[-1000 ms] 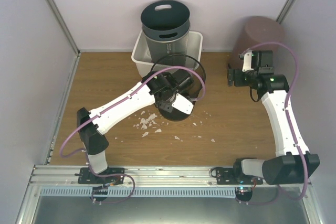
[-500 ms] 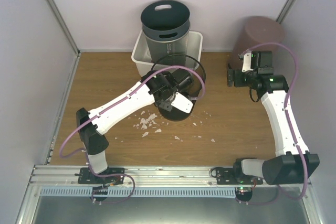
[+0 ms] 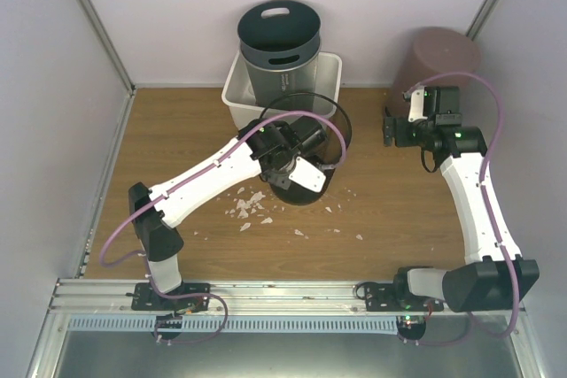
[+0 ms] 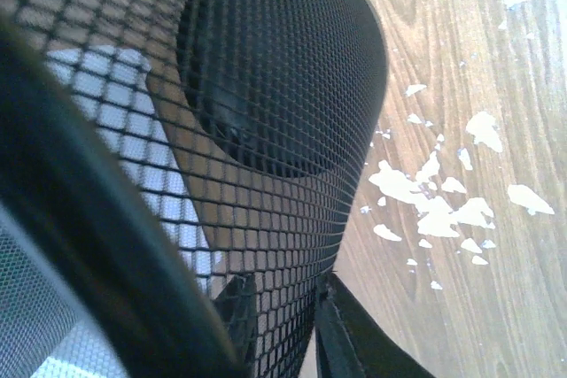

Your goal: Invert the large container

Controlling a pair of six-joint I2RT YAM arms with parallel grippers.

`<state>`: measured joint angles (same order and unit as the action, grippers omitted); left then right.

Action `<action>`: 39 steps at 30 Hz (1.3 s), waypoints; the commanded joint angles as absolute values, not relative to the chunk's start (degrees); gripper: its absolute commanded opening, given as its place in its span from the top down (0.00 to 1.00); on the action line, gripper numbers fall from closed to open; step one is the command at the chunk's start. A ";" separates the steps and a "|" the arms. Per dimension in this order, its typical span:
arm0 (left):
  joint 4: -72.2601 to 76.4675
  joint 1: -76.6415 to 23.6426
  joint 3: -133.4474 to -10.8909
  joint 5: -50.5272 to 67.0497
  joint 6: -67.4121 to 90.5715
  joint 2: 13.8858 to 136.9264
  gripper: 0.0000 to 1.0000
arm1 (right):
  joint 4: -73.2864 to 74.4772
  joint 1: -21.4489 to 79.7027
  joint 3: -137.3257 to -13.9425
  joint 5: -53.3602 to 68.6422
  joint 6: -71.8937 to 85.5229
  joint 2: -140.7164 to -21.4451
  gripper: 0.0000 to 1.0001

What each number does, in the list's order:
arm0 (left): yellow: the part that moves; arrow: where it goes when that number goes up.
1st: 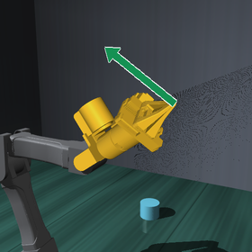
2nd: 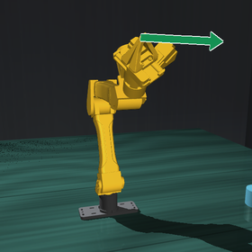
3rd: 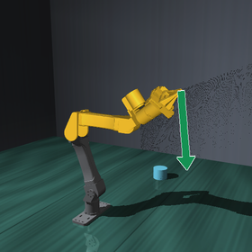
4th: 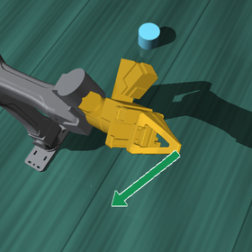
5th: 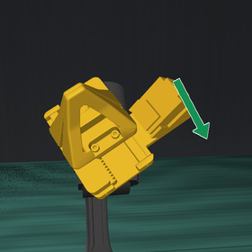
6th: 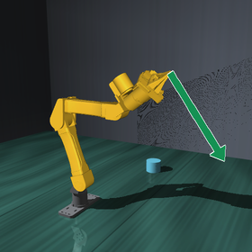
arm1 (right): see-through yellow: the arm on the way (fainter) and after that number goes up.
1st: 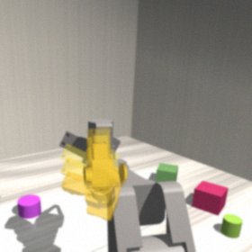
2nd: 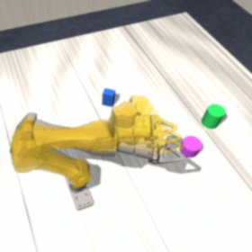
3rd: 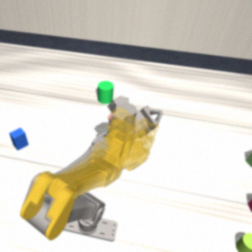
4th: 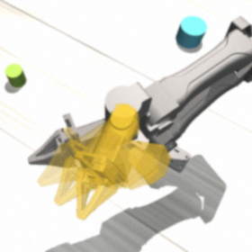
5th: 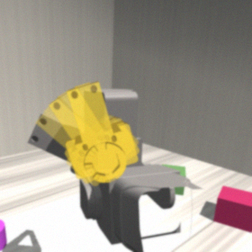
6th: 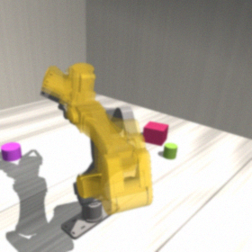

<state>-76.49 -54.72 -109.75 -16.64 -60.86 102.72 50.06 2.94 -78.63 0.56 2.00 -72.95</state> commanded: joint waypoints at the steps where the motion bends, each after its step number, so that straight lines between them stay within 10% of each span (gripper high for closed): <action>1: -76.32 -55.18 -111.43 -15.43 -60.77 103.82 0.83 | 49.48 3.25 -78.07 1.32 2.02 -71.54 0.00; 20: -76.43 -55.61 -113.80 -11.71 -57.50 103.46 1.00 | 50.15 3.25 -79.32 0.16 2.15 -69.66 0.00; 39: -39.26 -45.41 -98.72 26.39 -25.05 81.14 1.00 | 53.45 3.21 -93.37 -8.45 10.12 -61.00 0.00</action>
<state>-59.90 -51.51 -103.20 13.52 -36.18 85.30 52.10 2.94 -90.72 -7.38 6.81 -62.22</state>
